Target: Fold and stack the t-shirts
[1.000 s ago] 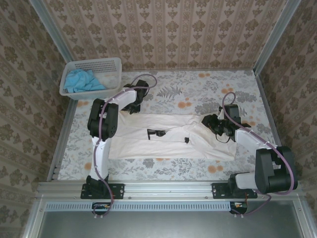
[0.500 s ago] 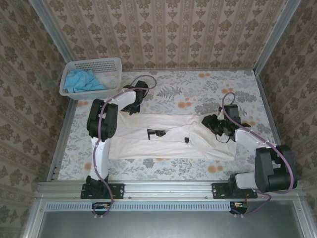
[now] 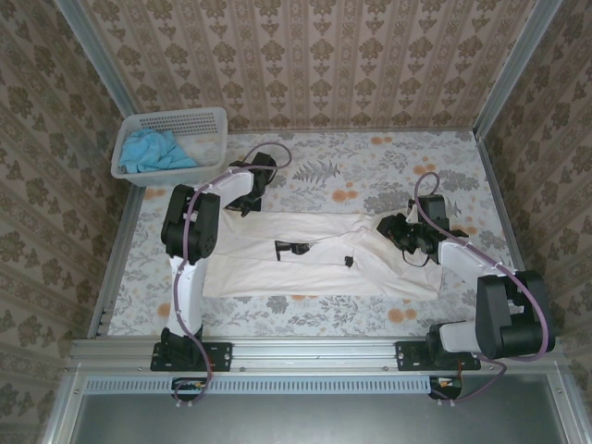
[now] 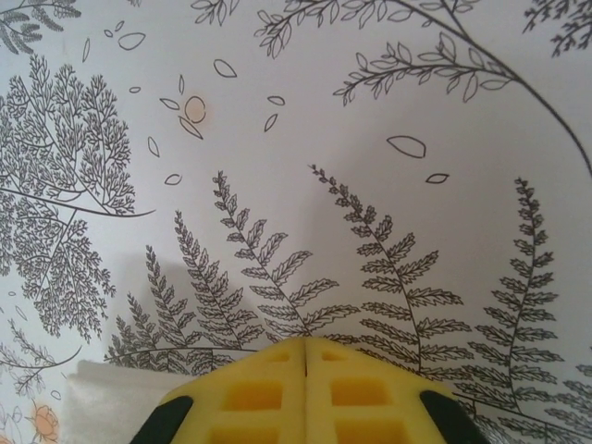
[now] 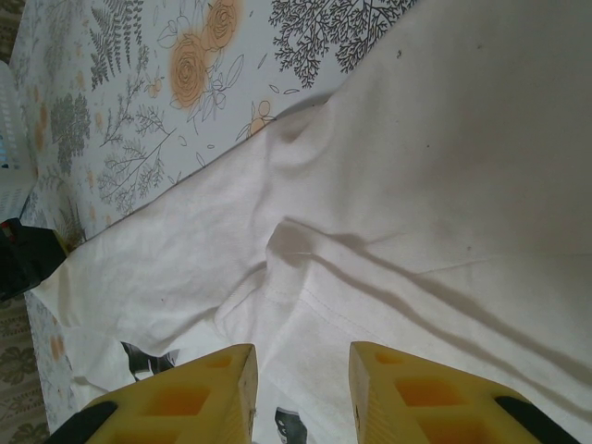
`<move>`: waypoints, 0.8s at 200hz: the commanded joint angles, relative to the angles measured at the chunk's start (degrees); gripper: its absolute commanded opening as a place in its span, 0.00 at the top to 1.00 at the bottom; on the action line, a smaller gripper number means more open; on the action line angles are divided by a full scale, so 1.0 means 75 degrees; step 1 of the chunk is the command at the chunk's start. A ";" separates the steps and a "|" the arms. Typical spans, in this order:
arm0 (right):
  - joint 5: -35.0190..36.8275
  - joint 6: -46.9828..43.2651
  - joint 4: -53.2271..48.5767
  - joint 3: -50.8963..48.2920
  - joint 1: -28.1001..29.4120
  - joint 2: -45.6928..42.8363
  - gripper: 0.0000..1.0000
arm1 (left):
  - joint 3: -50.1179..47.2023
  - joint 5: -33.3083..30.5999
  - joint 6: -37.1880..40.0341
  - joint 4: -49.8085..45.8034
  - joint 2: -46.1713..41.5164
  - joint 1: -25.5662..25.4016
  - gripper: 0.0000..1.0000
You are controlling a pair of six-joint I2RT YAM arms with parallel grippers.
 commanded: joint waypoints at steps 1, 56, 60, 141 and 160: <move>0.0103 -0.0060 0.0101 -0.0015 -0.0005 0.0022 0.67 | -0.0190 -0.0157 -0.0020 -0.0195 -0.0341 0.0115 0.99; 0.0116 -0.0059 0.0107 -0.0002 -0.0005 0.0045 0.69 | -0.0722 -0.0248 -0.0164 0.0399 -0.1012 0.0119 1.00; 0.0116 -0.0060 0.0111 0.0000 -0.0005 0.0048 0.69 | -0.0771 -0.0251 -0.0195 0.0453 -0.1075 0.0115 1.00; 0.0094 -0.0060 0.0123 0.0008 -0.0005 0.0065 0.69 | -0.2981 0.0140 -0.0905 0.2637 -0.2800 0.0389 1.00; 0.0093 -0.0059 0.0134 -0.0002 -0.0005 0.0084 0.69 | -0.3786 0.0210 -0.1138 0.3404 -0.3395 0.0491 1.00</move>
